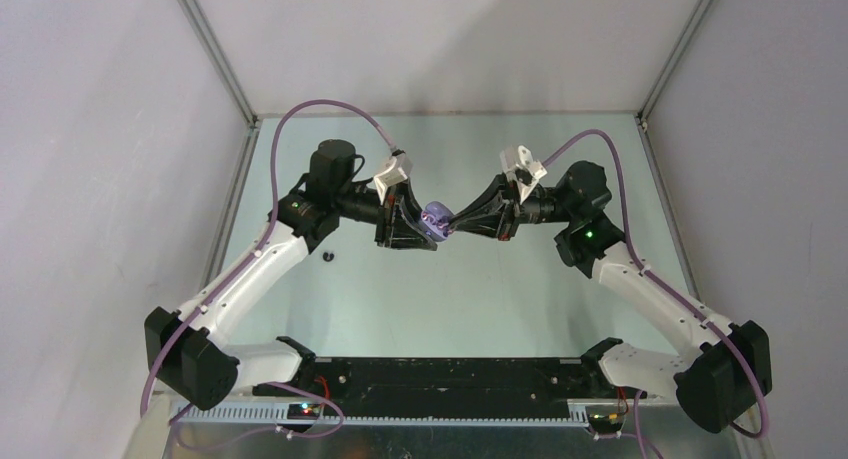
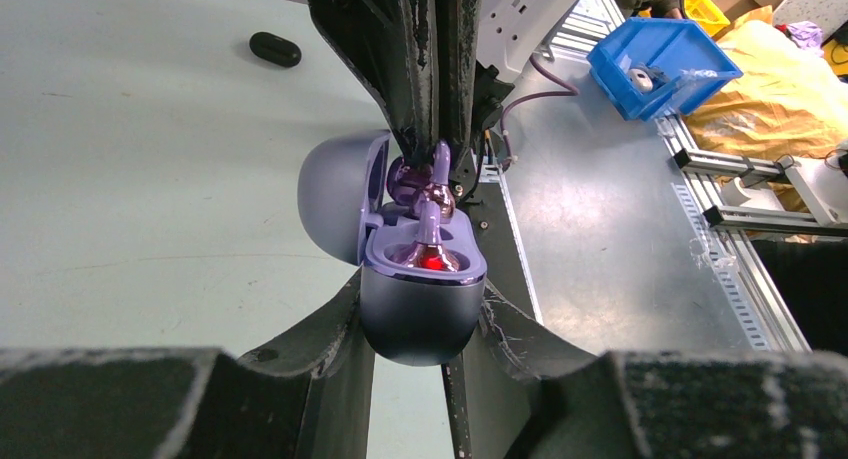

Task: Insert the wireless bluetooth earbuds into the charging case
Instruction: Place the earbud in the charging case.

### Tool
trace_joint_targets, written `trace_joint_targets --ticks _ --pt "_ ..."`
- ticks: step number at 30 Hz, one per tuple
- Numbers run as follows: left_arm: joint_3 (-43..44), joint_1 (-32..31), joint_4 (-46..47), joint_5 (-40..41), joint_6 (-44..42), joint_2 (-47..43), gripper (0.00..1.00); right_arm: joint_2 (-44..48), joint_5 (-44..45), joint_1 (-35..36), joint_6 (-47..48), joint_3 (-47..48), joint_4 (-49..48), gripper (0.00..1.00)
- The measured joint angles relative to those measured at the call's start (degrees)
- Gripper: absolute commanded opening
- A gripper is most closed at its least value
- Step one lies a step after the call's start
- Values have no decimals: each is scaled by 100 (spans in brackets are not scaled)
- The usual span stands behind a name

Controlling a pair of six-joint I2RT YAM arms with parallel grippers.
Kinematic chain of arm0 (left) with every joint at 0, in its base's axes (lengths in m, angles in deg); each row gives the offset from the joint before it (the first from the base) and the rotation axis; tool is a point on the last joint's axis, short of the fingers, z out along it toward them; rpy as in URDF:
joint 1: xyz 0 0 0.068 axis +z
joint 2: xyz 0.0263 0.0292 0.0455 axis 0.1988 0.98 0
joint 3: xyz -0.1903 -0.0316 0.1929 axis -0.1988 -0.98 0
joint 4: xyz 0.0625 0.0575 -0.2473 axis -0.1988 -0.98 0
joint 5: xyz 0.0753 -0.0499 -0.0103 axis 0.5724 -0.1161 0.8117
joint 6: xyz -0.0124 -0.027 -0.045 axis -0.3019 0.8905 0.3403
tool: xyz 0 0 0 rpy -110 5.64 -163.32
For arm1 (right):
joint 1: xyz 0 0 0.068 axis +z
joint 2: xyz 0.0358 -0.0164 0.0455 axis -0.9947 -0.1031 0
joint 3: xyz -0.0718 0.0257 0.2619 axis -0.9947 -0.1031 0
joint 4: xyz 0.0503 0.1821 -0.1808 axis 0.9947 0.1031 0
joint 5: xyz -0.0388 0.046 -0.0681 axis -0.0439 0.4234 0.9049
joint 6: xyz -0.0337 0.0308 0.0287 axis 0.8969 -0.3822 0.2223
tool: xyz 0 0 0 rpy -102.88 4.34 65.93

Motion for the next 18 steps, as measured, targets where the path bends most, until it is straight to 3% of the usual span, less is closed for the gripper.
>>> trace_joint_targets --ticks 13,15,18 --pt "0 0 -7 15 0 0 13 -79 22 149 151 0 105 8" --pt "0 -2 -9 17 0 0 13 -101 44 168 179 0 136 14" --pt "0 0 -17 42 -2 0 13 -105 44 175 186 0 140 32"
